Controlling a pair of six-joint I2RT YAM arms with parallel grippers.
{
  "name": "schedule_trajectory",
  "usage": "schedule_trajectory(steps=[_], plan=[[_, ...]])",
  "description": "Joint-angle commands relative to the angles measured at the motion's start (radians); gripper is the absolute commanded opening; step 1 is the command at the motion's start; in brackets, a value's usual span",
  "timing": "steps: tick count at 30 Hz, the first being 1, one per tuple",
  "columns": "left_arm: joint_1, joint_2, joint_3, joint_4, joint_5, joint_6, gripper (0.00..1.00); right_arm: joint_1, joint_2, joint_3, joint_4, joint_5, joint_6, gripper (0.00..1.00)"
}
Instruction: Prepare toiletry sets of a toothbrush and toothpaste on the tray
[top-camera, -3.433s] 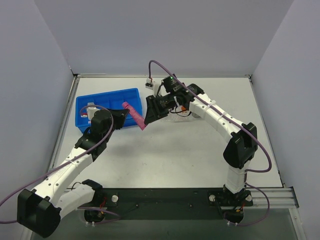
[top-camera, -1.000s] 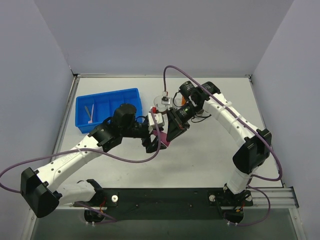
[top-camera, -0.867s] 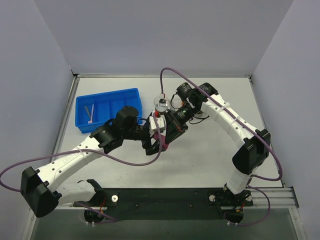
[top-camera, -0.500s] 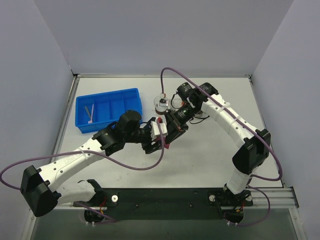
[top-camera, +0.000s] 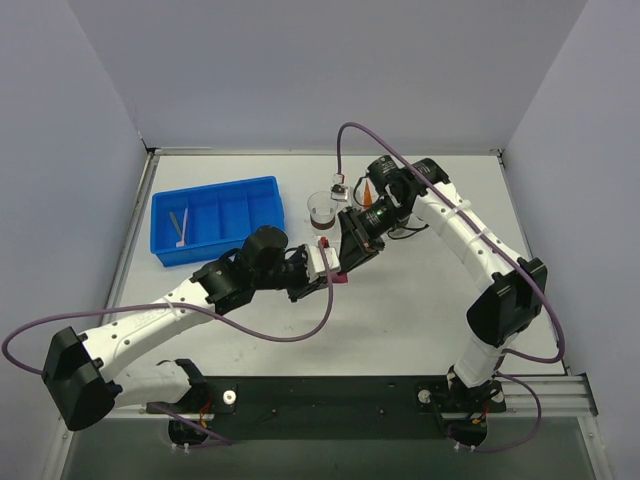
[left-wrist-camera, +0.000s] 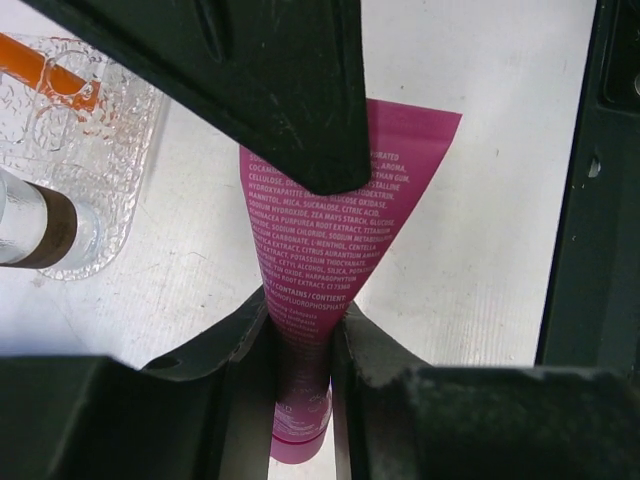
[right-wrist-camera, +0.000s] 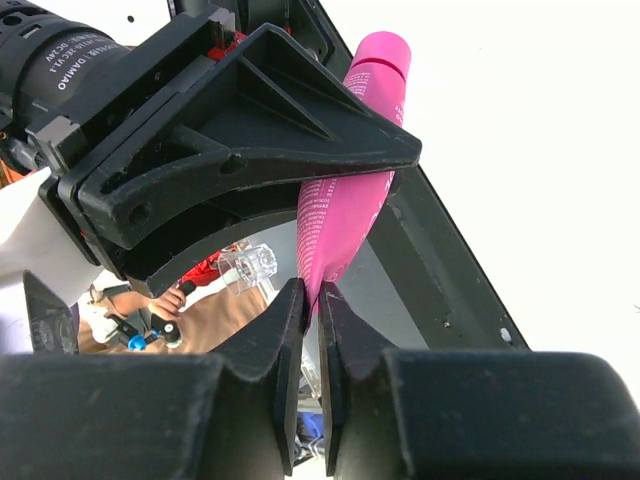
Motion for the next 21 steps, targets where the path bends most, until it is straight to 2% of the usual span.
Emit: schedule_trajectory(steps=[1,8,14,21], plan=[[0.006,0.012,-0.012,0.109,-0.083,-0.108,0.26,-0.007,-0.020,0.045,-0.038,-0.028,0.000,0.11],[0.011,0.059,-0.002,0.232,-0.269,-0.327,0.27,-0.039,-0.044,0.092,-0.011,0.132,0.049,0.38],[0.011,0.119,0.053,0.270,-0.401,-0.505,0.28,-0.042,-0.113,0.083,0.129,0.306,0.140,0.46],[0.009,0.162,0.073,0.333,-0.372,-0.585,0.28,-0.042,-0.181,-0.026,0.337,0.447,0.255,0.47]])
